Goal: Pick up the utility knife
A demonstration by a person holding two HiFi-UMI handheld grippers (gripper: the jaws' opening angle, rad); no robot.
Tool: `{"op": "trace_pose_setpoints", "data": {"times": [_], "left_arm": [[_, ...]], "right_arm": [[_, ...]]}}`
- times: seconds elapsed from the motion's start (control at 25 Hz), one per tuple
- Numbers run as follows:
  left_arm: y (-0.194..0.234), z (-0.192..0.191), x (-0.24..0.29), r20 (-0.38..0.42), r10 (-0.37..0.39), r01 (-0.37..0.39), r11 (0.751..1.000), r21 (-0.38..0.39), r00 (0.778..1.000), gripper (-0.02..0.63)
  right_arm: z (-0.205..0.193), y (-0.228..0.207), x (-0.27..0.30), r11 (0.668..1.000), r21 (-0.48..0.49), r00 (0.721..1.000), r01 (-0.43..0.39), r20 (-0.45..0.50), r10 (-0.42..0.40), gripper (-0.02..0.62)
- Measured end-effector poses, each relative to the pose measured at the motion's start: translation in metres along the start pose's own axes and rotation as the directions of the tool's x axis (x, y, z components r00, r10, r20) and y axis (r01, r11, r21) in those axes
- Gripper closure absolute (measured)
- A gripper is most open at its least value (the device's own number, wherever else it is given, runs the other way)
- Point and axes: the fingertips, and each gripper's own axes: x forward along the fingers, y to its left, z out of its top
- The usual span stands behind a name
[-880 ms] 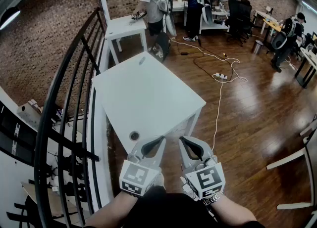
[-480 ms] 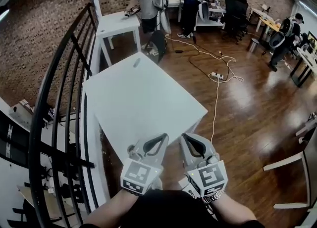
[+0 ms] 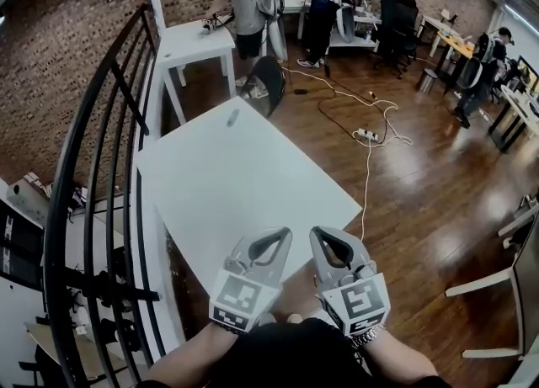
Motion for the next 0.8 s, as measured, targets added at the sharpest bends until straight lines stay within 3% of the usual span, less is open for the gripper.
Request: {"op": "trace_pose_setpoints", "data": {"times": [0.16,0.4,0.52,0.68,0.8], "left_arm": [[0.010,-0.009,0.005,0.004,0.023,-0.023,1.000,-0.021,1.000,0.591],[0.022,-0.013,0.013,-0.007,0.069,-0.069,0.997,-0.035,0.998,0.591],[0.040,-0.017,0.029,-0.031,0.119,-0.120,0.992,-0.043,0.992,0.591],[0.061,-0.034,0.071,-0.097,0.210,-0.215,0.975,-0.047,0.973,0.591],[0.071,-0.045,0.099,-0.160,0.282,-0.295,0.953,-0.064,0.946,0.590]], "right_arm": [[0.004,0.001,0.010,0.998,-0.053,1.000,-0.028,0.012,0.029,0.603],[0.002,-0.007,0.029,0.996,-0.056,0.998,-0.066,-0.009,0.066,0.603],[-0.005,-0.017,0.053,0.990,-0.057,0.991,-0.133,-0.015,0.132,0.603],[-0.029,-0.053,0.094,0.969,-0.051,0.970,-0.240,-0.038,0.238,0.603],[-0.044,-0.079,0.119,0.947,-0.031,0.945,-0.320,-0.075,0.317,0.602]]}}
